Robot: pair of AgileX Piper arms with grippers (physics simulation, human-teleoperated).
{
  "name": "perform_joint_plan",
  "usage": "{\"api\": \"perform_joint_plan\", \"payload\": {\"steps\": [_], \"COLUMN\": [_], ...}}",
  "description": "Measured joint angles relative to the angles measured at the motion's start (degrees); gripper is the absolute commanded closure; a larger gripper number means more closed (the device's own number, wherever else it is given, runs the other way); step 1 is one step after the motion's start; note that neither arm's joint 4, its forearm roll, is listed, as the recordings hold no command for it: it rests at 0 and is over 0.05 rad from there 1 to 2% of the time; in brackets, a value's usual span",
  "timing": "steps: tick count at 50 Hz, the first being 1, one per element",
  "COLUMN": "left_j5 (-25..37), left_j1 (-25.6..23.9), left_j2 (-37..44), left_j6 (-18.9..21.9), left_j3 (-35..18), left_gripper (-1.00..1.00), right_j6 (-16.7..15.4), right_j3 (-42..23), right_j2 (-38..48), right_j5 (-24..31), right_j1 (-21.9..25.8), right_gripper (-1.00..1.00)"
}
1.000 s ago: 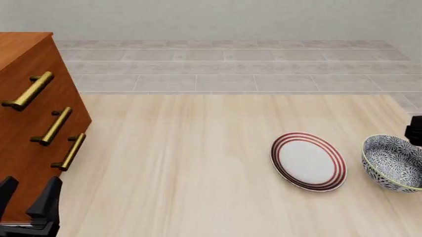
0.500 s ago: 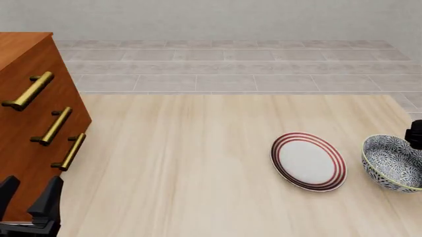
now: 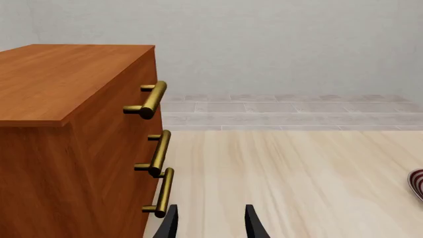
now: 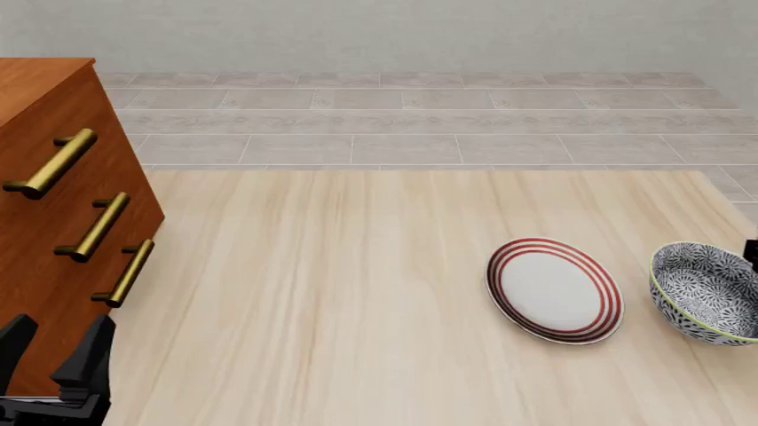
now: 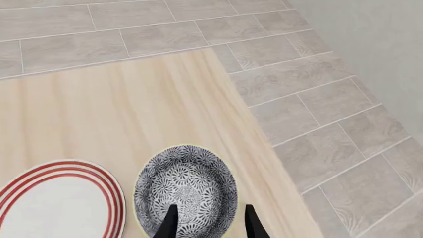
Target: Put the bowl on top of the cabinet.
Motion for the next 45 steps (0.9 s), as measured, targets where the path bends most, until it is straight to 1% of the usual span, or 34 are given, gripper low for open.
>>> {"api": "perform_joint_plan", "payload": {"steps": [21,45], "left_j5": [-0.6,-1.2], "left_j1": [-0.1,-0.1], "left_j2": [0.9,2.0], "left_j6": [0.3,0.6], "left_j3": [0.0,0.0], "left_gripper": [-1.00,-1.00], "right_j6": [-0.8,-1.5], "right_j3": [1.2,2.0], "right_j2": [6.5,12.1], "right_j5": [-5.7,-10.0], "right_j1": [-3.6,-5.6], "right_gripper": [-1.00,-1.00]}}
